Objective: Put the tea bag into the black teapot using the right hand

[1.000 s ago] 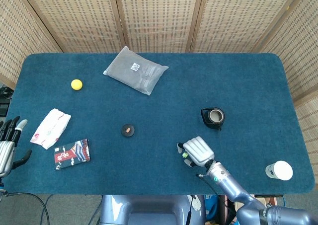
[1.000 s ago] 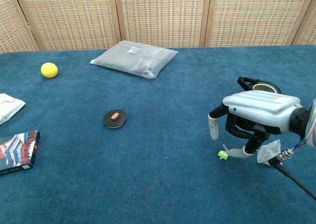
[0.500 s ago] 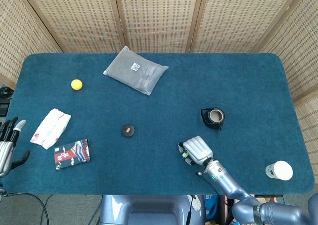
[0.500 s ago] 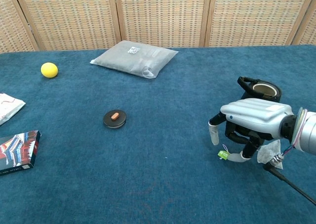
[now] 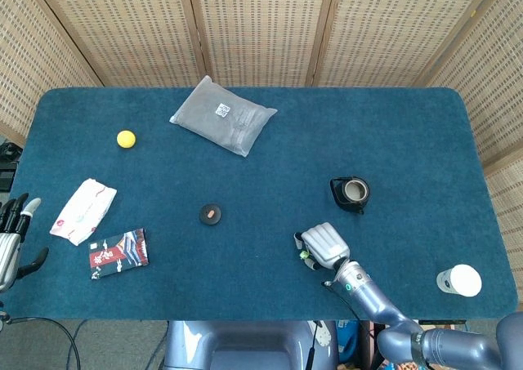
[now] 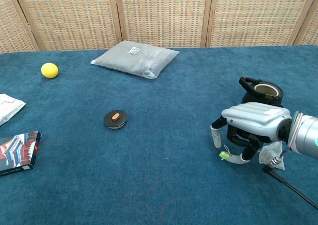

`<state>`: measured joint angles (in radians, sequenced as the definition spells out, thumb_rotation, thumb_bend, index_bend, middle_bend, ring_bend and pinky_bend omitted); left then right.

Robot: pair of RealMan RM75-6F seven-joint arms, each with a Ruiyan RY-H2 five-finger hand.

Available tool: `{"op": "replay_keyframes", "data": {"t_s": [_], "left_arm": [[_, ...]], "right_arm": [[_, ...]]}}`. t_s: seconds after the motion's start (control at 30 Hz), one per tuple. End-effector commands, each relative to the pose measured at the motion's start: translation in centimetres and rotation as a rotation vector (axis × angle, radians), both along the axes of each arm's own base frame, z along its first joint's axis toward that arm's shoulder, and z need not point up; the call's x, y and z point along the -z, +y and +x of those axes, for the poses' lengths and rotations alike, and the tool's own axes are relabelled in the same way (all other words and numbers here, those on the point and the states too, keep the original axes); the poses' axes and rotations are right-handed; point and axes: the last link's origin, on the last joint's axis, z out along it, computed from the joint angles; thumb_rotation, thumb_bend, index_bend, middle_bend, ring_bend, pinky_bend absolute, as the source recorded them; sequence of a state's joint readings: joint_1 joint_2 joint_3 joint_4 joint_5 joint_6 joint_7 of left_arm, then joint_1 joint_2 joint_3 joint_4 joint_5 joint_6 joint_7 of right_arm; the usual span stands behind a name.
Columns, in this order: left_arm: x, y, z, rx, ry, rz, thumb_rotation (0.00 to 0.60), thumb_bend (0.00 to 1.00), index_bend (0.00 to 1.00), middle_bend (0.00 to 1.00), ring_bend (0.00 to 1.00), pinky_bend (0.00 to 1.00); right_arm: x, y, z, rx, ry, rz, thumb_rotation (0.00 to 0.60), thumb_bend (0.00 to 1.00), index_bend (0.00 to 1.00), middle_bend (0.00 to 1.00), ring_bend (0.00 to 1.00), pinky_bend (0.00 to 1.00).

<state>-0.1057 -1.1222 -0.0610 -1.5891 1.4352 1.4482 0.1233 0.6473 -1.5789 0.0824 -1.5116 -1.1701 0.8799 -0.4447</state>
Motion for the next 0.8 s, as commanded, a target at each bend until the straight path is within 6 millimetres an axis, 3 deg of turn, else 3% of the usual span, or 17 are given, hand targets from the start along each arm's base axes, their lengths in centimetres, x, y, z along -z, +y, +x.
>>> {"op": "replay_keyframes", "data": {"t_s": [0.03, 0.8], "left_arm": [[0.01, -0.01, -0.04, -0.001, -0.001, 0.000, 0.600, 0.34, 0.00, 0.00, 0.00, 0.00], [-0.09, -0.25, -0.37, -0.008, -0.004, 0.004, 0.600, 0.34, 0.00, 0.00, 0.00, 0.00]], "right_arm": [[0.06, 0.00, -0.12, 0.005, 0.002, -0.001, 0.600, 0.46, 0.52, 0.94, 0.89, 0.93], [0.39, 0.49, -0.41, 0.009, 0.014, 0.003, 0.600, 0.48, 0.53, 0.94, 0.89, 0.93]]}}
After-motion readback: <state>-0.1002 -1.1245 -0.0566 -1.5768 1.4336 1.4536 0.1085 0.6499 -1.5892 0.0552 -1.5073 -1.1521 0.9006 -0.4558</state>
